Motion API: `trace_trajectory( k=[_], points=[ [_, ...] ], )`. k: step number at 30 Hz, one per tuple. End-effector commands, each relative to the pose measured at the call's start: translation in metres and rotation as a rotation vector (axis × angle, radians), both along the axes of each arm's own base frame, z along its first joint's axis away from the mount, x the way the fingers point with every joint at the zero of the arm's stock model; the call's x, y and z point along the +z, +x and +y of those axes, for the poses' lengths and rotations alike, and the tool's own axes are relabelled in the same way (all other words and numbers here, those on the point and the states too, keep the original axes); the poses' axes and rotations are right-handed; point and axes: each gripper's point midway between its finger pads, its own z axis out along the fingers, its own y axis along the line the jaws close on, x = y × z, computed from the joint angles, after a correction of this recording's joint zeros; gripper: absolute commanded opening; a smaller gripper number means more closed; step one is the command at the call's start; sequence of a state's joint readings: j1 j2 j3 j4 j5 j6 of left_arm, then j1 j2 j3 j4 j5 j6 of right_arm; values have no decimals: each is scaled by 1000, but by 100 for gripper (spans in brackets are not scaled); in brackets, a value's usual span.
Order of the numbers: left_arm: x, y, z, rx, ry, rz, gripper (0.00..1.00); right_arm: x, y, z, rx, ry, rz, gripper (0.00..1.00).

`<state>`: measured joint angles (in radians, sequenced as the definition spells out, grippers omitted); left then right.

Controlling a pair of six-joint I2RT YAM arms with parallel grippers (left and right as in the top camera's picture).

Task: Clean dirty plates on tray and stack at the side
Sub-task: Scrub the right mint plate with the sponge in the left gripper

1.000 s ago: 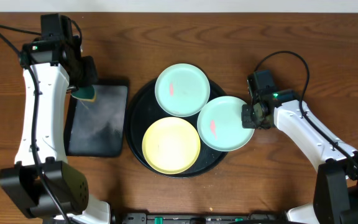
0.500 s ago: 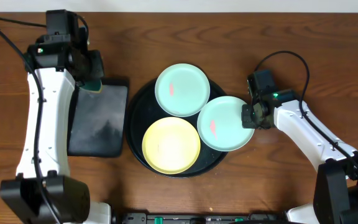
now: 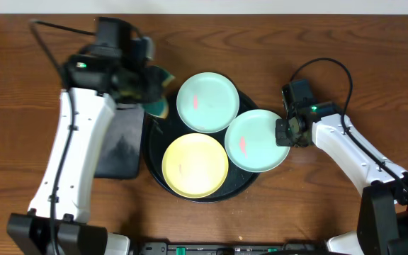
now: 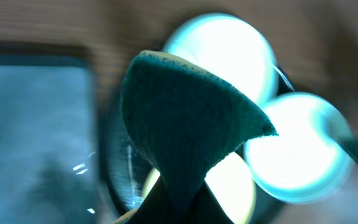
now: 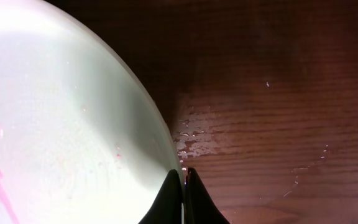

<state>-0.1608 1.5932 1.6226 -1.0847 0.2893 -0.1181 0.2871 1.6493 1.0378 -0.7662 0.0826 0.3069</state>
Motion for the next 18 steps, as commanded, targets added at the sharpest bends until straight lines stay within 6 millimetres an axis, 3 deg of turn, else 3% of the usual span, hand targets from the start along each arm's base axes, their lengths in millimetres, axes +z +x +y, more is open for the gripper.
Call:
trace_trajectory(
  k=[1, 5, 11, 18],
  points=[
    [-14, -20, -49, -44, -86, 70, 7, 5, 0, 0, 0, -8, -18, 1],
    [-36, -37, -94, -93, -110, 102, 7, 5, 0, 0, 0, -8, -17, 1],
    [-73, -57, -143, -113, -161, 120, 7, 5, 0, 0, -11, -6, -18, 1],
    [-103, -60, -166, -51, -131, 131, 7, 5, 0, 0, -11, -6, -17, 1]
  ],
)
